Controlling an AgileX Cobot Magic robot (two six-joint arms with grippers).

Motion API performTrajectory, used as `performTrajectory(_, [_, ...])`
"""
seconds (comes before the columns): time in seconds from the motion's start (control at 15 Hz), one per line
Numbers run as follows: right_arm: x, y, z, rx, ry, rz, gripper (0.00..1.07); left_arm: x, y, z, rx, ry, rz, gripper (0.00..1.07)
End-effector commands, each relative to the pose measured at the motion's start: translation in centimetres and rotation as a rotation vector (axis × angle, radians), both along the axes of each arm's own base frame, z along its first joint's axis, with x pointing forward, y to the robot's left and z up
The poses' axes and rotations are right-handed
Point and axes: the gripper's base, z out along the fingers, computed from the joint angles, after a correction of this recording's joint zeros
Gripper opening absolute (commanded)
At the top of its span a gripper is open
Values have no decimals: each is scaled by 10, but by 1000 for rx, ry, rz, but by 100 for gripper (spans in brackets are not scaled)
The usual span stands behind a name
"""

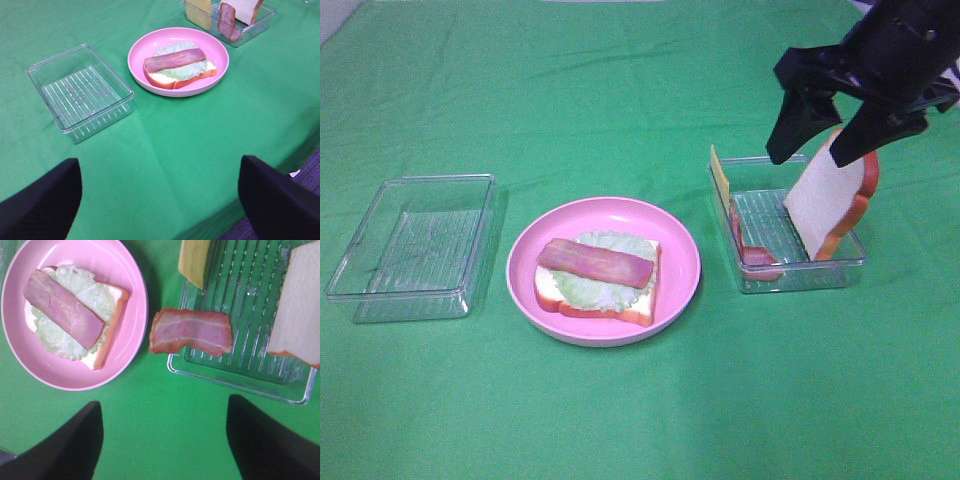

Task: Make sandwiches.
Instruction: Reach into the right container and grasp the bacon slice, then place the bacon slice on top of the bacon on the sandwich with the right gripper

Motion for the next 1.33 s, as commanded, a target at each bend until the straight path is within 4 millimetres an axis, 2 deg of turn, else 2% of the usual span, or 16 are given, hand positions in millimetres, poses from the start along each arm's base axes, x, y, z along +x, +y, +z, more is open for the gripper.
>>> performTrajectory(0.07, [17,21,-15,-78,74,-5,62,-3,1,0,-30,-19,0,81])
performTrajectory(0.27, [48,31,-45,-104,161,-66,62,-3,1,0,-30,-19,0,81])
performTrajectory(0.33, [52,32,-50,-105,167,-66,62,-3,1,0,-30,-19,0,81])
performTrajectory(0.47, [63,36,-73,-119,210,-66,61,-3,1,0,-30,-19,0,81])
performTrajectory(0.6, [70,37,-100,-133,246,-70,54,-3,1,0,-30,-19,0,81])
performTrajectory(0.67, [70,38,-105,-136,255,-71,49,-3,1,0,-30,-19,0,81])
performTrajectory(0.73, [71,38,-105,-136,255,-71,40,-3,1,0,-30,-19,0,81])
performTrajectory(0.8, [71,38,-105,-136,254,-71,36,-3,1,0,-30,-19,0,81])
performTrajectory(1.0, [73,39,-99,-132,251,-66,5,-3,1,0,-30,-19,0,81])
performTrajectory(1.07, [74,39,-94,-133,255,-60,0,-3,1,0,-30,-19,0,81])
performTrajectory(1.33, [76,41,-69,-136,286,-27,0,-3,1,0,-30,-19,0,81])
